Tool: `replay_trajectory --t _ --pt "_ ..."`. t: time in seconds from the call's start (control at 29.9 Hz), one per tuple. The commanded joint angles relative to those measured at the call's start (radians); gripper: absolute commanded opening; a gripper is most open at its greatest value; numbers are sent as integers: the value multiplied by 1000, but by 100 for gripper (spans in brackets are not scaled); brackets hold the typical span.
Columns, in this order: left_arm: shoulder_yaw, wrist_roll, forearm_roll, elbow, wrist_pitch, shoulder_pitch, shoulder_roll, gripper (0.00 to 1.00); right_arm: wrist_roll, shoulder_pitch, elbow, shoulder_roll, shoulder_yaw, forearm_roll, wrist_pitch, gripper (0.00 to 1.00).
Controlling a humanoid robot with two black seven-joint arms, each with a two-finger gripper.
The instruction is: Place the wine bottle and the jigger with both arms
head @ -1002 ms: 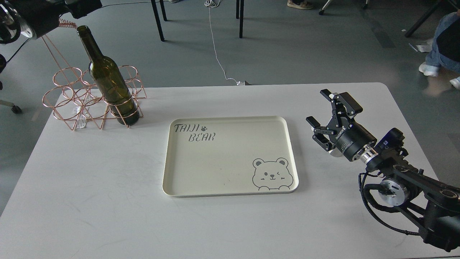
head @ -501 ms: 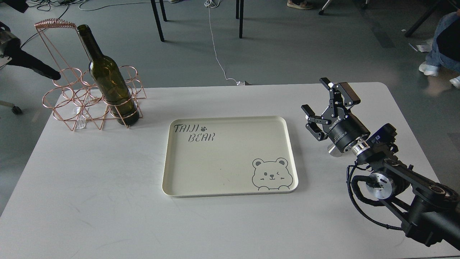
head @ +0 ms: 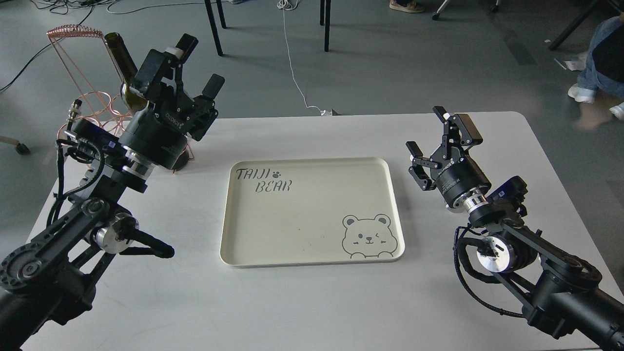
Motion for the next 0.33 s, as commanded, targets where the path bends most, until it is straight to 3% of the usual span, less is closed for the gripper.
replay_trajectory --t 0.0,0.3 --pt "-46 6 -18 63 -85 105 -57 98 0 -27 -1 14 21 -1 1 99" --pt "-98 20 -82 177 -177 160 -80 98 0 -38 11 14 16 0 3 99"
